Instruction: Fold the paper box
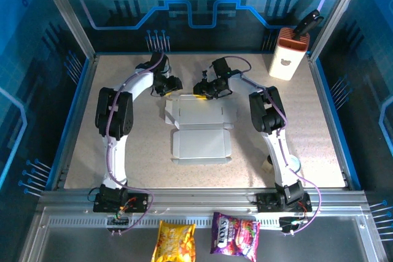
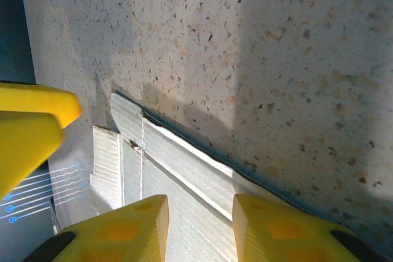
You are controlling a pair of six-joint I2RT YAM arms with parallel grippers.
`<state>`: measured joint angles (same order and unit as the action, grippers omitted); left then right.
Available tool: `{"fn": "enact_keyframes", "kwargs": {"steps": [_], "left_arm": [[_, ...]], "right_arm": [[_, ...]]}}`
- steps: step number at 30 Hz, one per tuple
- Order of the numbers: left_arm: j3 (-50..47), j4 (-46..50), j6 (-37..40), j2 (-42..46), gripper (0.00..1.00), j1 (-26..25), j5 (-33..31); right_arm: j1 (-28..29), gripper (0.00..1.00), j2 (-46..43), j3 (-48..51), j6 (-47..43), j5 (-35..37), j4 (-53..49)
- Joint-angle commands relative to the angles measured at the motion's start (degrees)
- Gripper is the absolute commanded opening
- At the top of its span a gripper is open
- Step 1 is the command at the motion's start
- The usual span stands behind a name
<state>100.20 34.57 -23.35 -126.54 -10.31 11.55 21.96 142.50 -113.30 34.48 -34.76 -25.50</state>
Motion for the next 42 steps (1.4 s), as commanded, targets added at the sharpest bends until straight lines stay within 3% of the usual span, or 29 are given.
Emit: {"fn": "enact_keyframes", "kwargs": {"steps": [1, 14, 17, 23, 42], "left_arm": [[3.0, 6.1, 1.7, -2.1, 0.55, 0.9, -1.9], [5.5, 7.4, 1.1, -6.5, 0.56, 1.3, -0.2], [5.2, 5.7, 0.7, -6.6, 0.54, 1.6, 2.9], [2.3, 0.8, -0.9, -4.0, 0.46, 1.8, 6.1], [-4.0, -6.5, -6.1, 3.6, 0.47, 2.4, 14.7]], "right_arm": [[0.1, 0.35, 1.9, 3.2, -0.6, 3.8, -5.8], [0.1, 0.36, 1.3, 4.3, -0.5, 3.4, -5.2], [0.1, 0.36, 1.2, 4.7, -0.4, 3.3, -4.8], [0.1, 0.36, 0.8, 5.3, -0.3, 3.3, -4.5], [0.1, 0.35, 0.4, 5.1, -0.4, 3.3, -4.9]]}}
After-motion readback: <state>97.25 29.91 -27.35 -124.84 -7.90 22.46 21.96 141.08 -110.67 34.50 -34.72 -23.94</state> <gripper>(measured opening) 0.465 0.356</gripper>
